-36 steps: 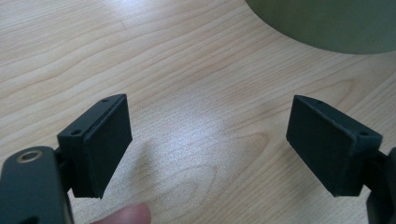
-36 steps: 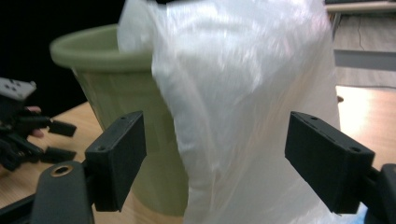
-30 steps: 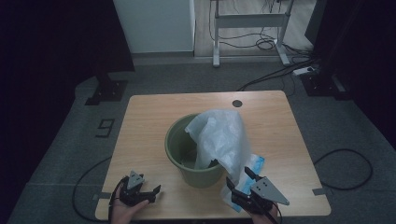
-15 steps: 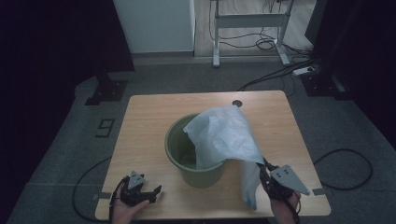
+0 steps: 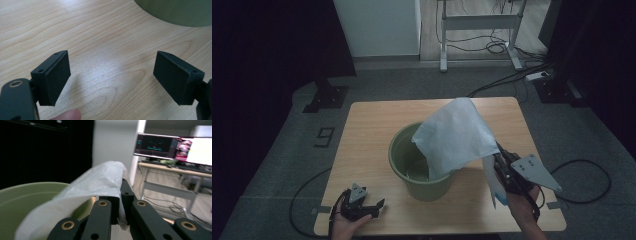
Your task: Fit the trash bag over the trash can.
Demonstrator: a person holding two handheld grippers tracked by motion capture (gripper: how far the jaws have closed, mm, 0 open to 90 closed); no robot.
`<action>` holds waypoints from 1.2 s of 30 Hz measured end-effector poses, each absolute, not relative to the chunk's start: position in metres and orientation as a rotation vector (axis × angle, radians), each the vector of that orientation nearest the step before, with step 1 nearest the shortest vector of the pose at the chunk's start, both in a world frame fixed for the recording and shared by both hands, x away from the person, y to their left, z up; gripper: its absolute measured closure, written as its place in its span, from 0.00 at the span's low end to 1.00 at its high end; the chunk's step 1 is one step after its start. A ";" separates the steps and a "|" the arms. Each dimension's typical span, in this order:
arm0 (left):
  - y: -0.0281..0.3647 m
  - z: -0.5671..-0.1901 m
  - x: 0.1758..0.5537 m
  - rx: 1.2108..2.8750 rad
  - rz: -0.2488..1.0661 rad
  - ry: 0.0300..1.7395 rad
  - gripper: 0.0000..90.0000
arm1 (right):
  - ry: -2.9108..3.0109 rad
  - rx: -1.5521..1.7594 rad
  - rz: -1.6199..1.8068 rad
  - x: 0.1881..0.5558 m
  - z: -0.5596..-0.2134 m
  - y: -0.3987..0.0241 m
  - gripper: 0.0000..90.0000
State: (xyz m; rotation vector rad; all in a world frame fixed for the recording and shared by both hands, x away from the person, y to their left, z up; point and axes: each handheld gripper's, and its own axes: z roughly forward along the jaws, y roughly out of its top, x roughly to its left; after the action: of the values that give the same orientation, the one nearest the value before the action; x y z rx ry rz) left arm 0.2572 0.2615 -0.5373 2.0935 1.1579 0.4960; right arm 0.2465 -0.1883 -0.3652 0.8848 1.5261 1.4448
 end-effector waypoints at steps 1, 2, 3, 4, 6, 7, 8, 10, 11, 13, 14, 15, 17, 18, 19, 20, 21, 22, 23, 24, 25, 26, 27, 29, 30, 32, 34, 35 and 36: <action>0.262 -0.537 0.257 2.092 0.496 1.159 0.15 | 1.539 0.869 1.453 0.247 -0.363 -0.182 0.98; 0.262 -0.537 0.257 2.092 0.498 1.159 0.15 | 1.552 0.855 1.460 0.248 -0.362 -0.177 0.98; 0.262 -0.537 0.257 2.091 0.500 1.159 0.15 | 1.583 0.828 1.465 0.249 -0.363 -0.164 0.98; 0.263 -0.537 0.257 2.090 0.499 1.158 0.15 | 1.583 0.828 1.465 0.249 -0.363 -0.164 0.98; 0.263 -0.536 0.257 2.088 0.500 1.157 0.15 | 1.647 0.808 1.454 0.252 -0.372 -0.148 0.98; 0.263 -0.536 0.256 2.086 0.504 1.158 0.15 | 1.664 0.807 1.450 0.253 -0.375 -0.144 0.98; 0.263 -0.536 0.256 2.085 0.505 1.158 0.15 | 1.685 0.810 1.446 0.254 -0.380 -0.140 0.98; 0.265 -0.536 0.256 2.085 0.506 1.161 0.15 | 1.714 0.824 1.441 0.255 -0.389 -0.136 0.98; 0.265 -0.536 0.256 2.083 0.505 1.162 0.15 | 1.739 0.843 1.442 0.256 -0.398 -0.134 0.98; 0.265 -0.537 0.257 2.083 0.505 1.166 0.15 | 1.752 0.848 1.445 0.256 -0.401 -0.133 0.97; 0.265 -0.537 0.257 2.087 0.503 1.164 0.15 | 1.763 0.852 1.449 0.256 -0.403 -0.133 0.95; 0.264 -0.538 0.257 2.094 0.502 1.161 0.15 | 1.783 0.858 1.461 0.256 -0.407 -0.134 0.87; 0.263 -0.538 0.257 2.094 0.502 1.160 0.15 | 1.792 0.865 1.492 0.253 -0.410 -0.136 0.61; 0.262 -0.538 0.257 2.094 0.502 1.158 0.15 | 1.792 0.865 1.492 0.253 -0.410 -0.136 0.61; 0.262 -0.537 0.256 2.096 0.503 1.158 0.15 | 1.767 0.881 1.482 0.250 -0.411 -0.137 0.47; 0.262 -0.537 0.256 2.095 0.503 1.158 0.15 | 1.746 0.901 1.475 0.245 -0.412 -0.137 0.38; 0.263 -0.537 0.256 2.093 0.503 1.160 0.15 | 1.728 0.927 1.494 0.233 -0.419 -0.140 0.32; 0.263 -0.538 0.256 2.097 0.503 1.160 0.15 | 1.728 0.927 1.494 0.233 -0.419 -0.140 0.32; 0.263 -0.538 0.256 2.097 0.502 1.161 0.15 | 1.728 0.930 1.503 0.227 -0.424 -0.141 0.30; 0.263 -0.538 0.256 2.100 0.503 1.160 0.15 | 1.727 0.938 1.503 0.222 -0.431 -0.144 0.28; 0.262 -0.538 0.256 2.098 0.503 1.159 0.15 | 1.723 0.953 1.498 0.217 -0.440 -0.148 0.26; 0.262 -0.538 0.256 2.098 0.503 1.159 0.15 | 1.723 0.953 1.498 0.217 -0.440 -0.148 0.26; 0.260 -0.538 0.256 2.101 0.503 1.154 0.15 | 1.701 0.982 1.474 0.215 -0.449 -0.152 0.26; 0.260 -0.538 0.257 2.106 0.500 1.153 0.15 | 1.698 1.023 1.464 0.217 -0.458 -0.156 0.25; 0.260 -0.538 0.257 2.106 0.500 1.153 0.15 | 1.698 1.023 1.464 0.217 -0.458 -0.156 0.25; 0.260 -0.539 0.257 2.109 0.500 1.154 0.15 | 1.692 1.060 1.446 0.220 -0.465 -0.158 0.25; 0.260 -0.539 0.257 2.101 0.499 1.158 0.15 | 1.704 1.084 1.444 0.223 -0.473 -0.158 0.26; 0.261 -0.539 0.257 2.099 0.501 1.160 0.15 | 1.711 1.091 1.438 0.225 -0.476 -0.158 0.27; 0.261 -0.538 0.257 2.098 0.502 1.160 0.15 | 1.720 1.098 1.435 0.226 -0.480 -0.157 0.30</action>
State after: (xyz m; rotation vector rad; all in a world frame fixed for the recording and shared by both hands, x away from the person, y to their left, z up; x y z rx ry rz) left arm 0.2567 0.2614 -0.5384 2.0978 1.1601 0.5020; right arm 0.2261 -0.1574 -0.4798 1.0984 1.7202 1.4352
